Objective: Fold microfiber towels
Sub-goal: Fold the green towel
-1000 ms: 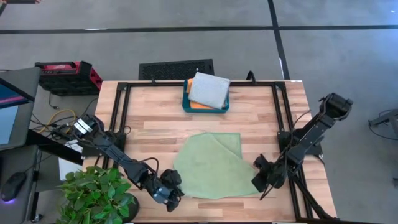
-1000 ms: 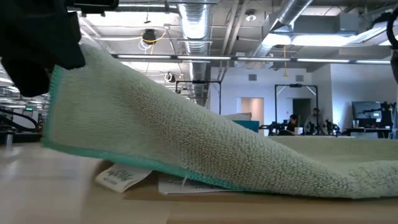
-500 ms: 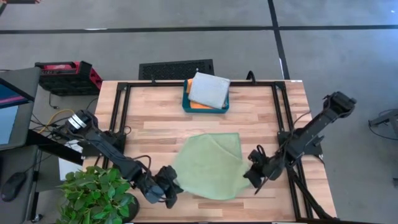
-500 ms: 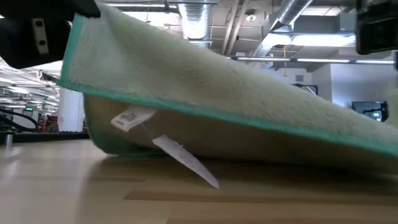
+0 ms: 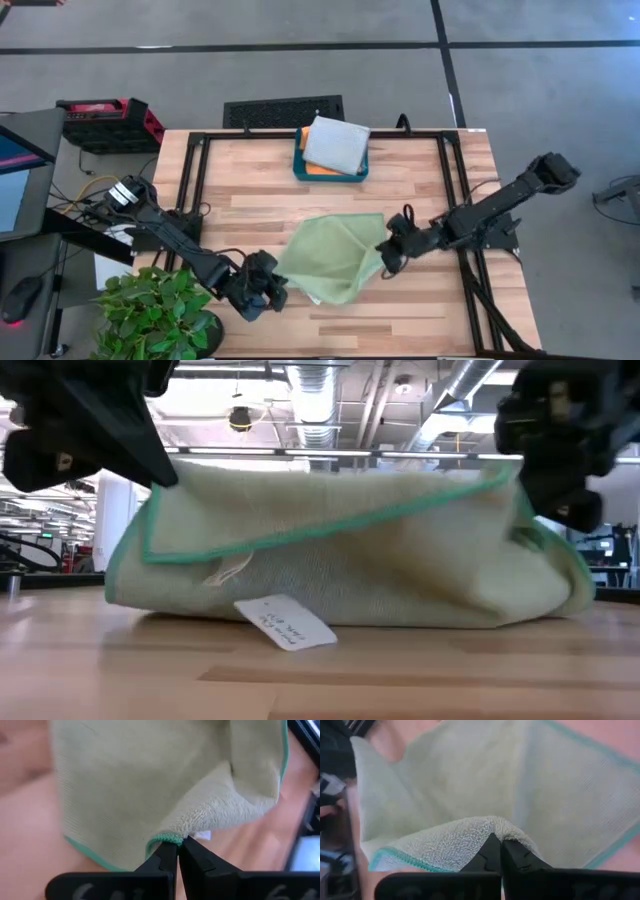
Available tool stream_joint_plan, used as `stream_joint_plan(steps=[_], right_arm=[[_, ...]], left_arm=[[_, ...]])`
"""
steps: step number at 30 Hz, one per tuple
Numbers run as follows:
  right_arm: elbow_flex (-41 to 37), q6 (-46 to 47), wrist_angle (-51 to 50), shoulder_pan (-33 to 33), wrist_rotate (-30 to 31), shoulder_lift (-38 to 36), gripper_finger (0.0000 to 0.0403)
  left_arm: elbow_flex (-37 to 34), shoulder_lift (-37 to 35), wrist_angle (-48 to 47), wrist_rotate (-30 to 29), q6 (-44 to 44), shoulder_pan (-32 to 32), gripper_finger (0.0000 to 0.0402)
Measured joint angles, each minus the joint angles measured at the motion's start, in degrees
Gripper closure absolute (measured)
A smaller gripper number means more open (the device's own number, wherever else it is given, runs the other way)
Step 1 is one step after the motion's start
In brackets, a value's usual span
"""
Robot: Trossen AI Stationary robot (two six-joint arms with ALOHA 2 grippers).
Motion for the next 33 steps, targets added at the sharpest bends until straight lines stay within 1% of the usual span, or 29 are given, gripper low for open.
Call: stream_joint_plan(steps=[4,6,8,15,20,25,27,30,33], right_arm=[[0.0,-4.2,-1.4,-4.7,0.2,0.0,0.0396],[0.0,-5.5,-2.2,-6.5,1.5,0.0,0.0397],[0.0,-7.1,-2.6,-8.2,2.8,0.0,0.0395],[0.0,-11.3,-2.6,-12.1,4.0,0.0,0.0393],[0.0,-12.7,-2.6,-13.2,4.0,0.0,0.0389],[0.0,-12.8,-2.6,-13.5,4.0,0.0,0.0371],[0.0,-12.7,-2.5,-13.5,4.0,0.0,0.0363],[0.0,-12.8,-2.5,-13.5,4.0,0.0,0.0348],[0.0,-12.8,-2.5,-13.5,4.0,0.0,0.033]], left_arm=[[0.0,0.0,-3.8,-3.7,-1.4,1.7,0.0401],[0.0,0.0,-5.0,-4.9,-1.5,2.7,0.0401],[0.0,0.0,-6.5,-5.4,-1.5,4.0,0.0401],[0.0,0.0,-11.0,-6.1,-1.5,8.1,0.0401],[0.0,0.0,-11.6,-6.1,0.7,10.5,0.0401],[0.0,0.0,-11.6,-5.7,4.8,12.0,0.0401],[0.0,0.0,-11.6,-5.7,5.0,12.7,0.0398],[0.0,0.0,-11.6,-5.7,5.0,13.4,0.0382],[0.0,0.0,-11.7,-5.5,5.0,14.3,0.0355]])
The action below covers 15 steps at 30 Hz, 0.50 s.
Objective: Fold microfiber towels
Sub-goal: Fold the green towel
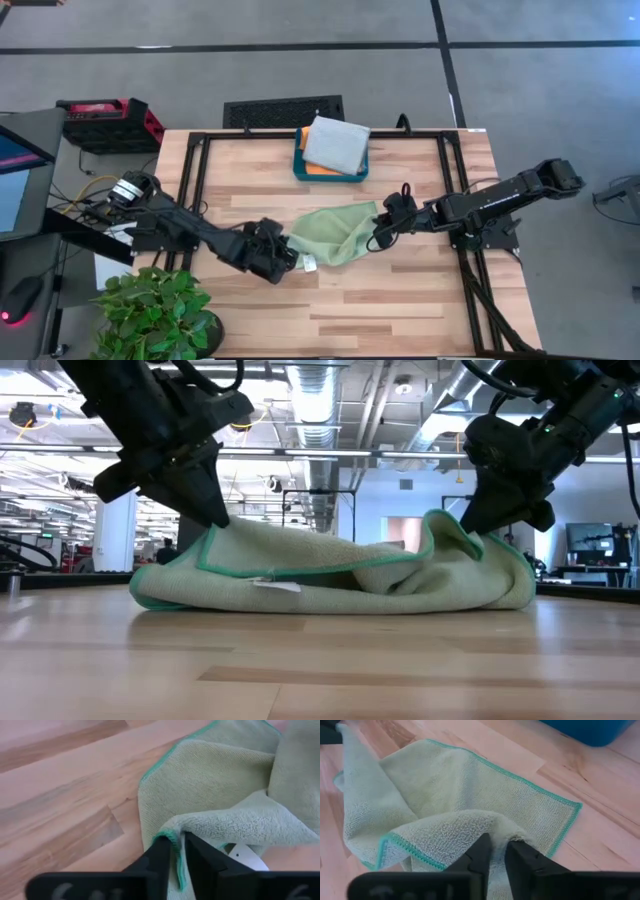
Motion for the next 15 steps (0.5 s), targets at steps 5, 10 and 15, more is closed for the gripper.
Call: stream_joint_plan(steps=[5,10,15], right_arm=[[0.0,0.2,0.0,0.0,0.0,0.3,0.029],[0.0,0.4,0.0,-0.5,1.5,1.1,0.0259],[0.0,-1.3,0.0,-2.0,-0.3,0.1,0.0242]], left_arm=[[0.0,0.0,-0.5,0.3,3.0,1.7,0.0304],[0.0,0.0,-0.6,1.2,6.2,2.9,0.0258],[0.1,-0.1,-0.4,3.3,11.9,3.9,0.0231]])
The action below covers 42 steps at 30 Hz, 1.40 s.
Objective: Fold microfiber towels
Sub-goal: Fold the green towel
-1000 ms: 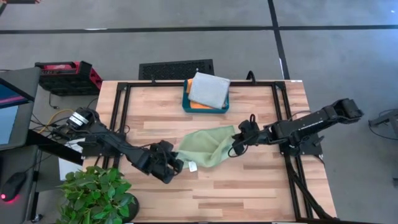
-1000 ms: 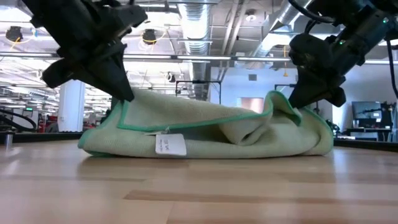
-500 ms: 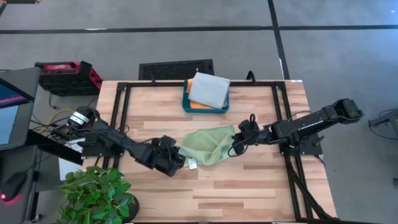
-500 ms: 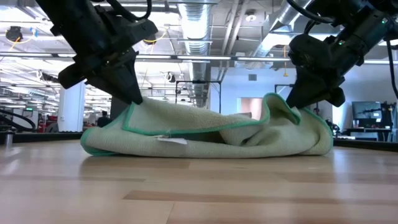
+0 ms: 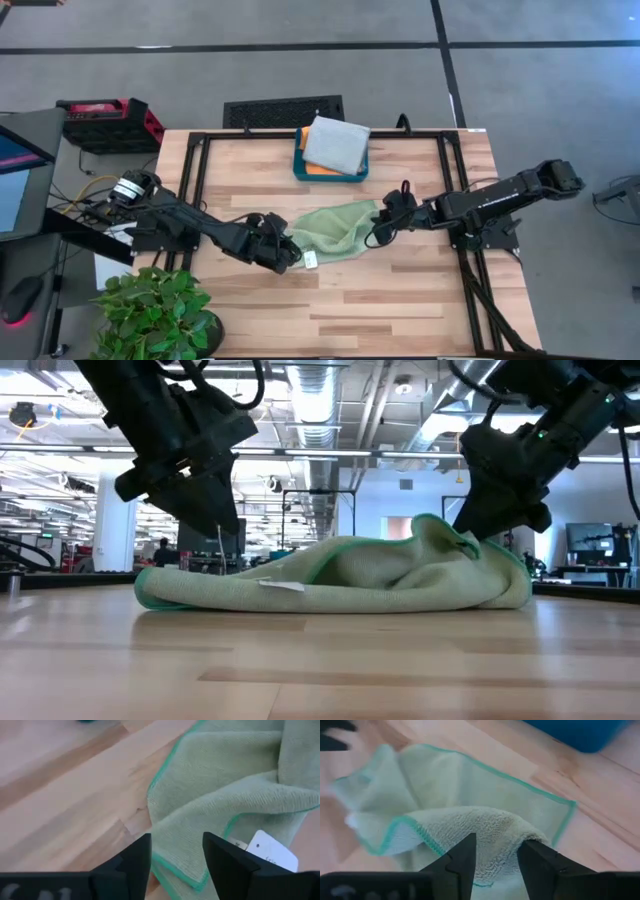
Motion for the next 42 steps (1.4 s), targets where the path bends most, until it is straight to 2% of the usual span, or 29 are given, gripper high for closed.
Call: stream_joint_plan(steps=[5,9,12,16,24,27,30,35,37,40,42], right_arm=[[0.0,-5.9,2.0,0.1,-4.0,-4.2,0.0236],[0.0,-7.9,4.1,2.1,-4.5,-8.7,0.0237],[0.0,-14.3,5.4,4.6,-7.1,-11.8,0.0239],[0.0,-21.0,7.6,8.1,-8.9,-14.8,0.0238],[0.1,-28.5,11.4,12.6,-8.8,-16.2,0.0247],[0.1,-28.7,10.7,14.3,-10.9,-14.3,0.0251],[0.0,-28.8,10.7,15.7,-13.8,-9.4,0.0255],[0.0,-32.9,17.7,16.1,-14.9,1.6,0.0259],[0.0,-37.2,22.4,16.0,-14.4,5.6,0.026],[0.3,-41.3,29.2,15.8,-10.2,10.7,0.0262],[1.3,-43.6,30.3,15.4,-7.9,13.8,0.0264]], left_arm=[[3.2,-0.5,0.0,0.0,7.0,-2.4,0.0228],[5.1,-0.5,4.5,3.4,15.0,-5.7,0.0228],[5.1,-0.4,8.3,5.2,18.8,-8.3,0.0228],[5.1,-0.4,8.6,5.3,23.5,-10.4,0.0228],[4.7,2.3,8.5,5.4,24.8,-9.9,0.0228],[4.7,6.0,9.6,7.4,25.3,-9.5,0.0228],[4.7,9.6,10.8,8.2,26.2,-9.1,0.0228],[4.8,12.1,12.5,8.0,29.0,-8.1,0.0228],[4.8,12.6,12.8,8.0,29.3,-7.5,0.0228],[4.8,12.8,12.7,8.0,29.9,-7.1,0.0228],[4.8,12.8,12.8,8.0,30.6,-6.8,0.0228]])
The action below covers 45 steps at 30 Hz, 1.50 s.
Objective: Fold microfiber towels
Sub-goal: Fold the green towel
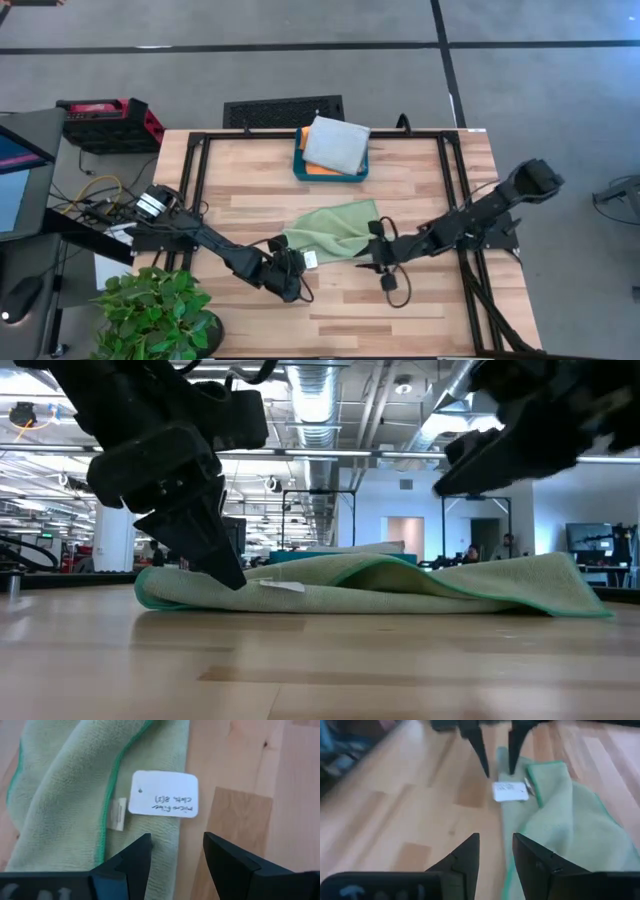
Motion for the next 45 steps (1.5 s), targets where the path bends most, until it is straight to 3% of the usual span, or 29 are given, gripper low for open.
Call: stream_joint_plan(steps=[8,18,21,24,31,45], right_arm=[[7.6,-3.3,-2.2,-0.9,9.0,11.8,0.0264],[11.3,-5.0,-3.7,-0.1,10.4,18.8,0.0267],[11.8,-5.7,-3.9,0.7,17.3,20.7,0.0267],[12.5,-6.2,-5.1,1.3,22.9,21.1,0.0267],[13.3,-6.2,-10.6,0.4,28.6,21.1,0.0267],[13.3,-10.7,-10.6,-9.4,29.3,21.1,0.0282]], left_arm=[[0.0,0.0,-0.3,-0.5,0.6,0.9,0.0228],[0.0,0.0,-0.4,-0.4,0.4,0.9,0.0228],[0.0,0.0,-0.8,-0.1,0.3,0.9,0.0228],[0.0,0.0,-0.8,0.0,0.2,0.9,0.0228],[0.0,0.0,-0.9,0.0,0.2,0.9,0.0228],[0.0,0.0,-0.9,0.1,0.2,0.9,0.0228]])
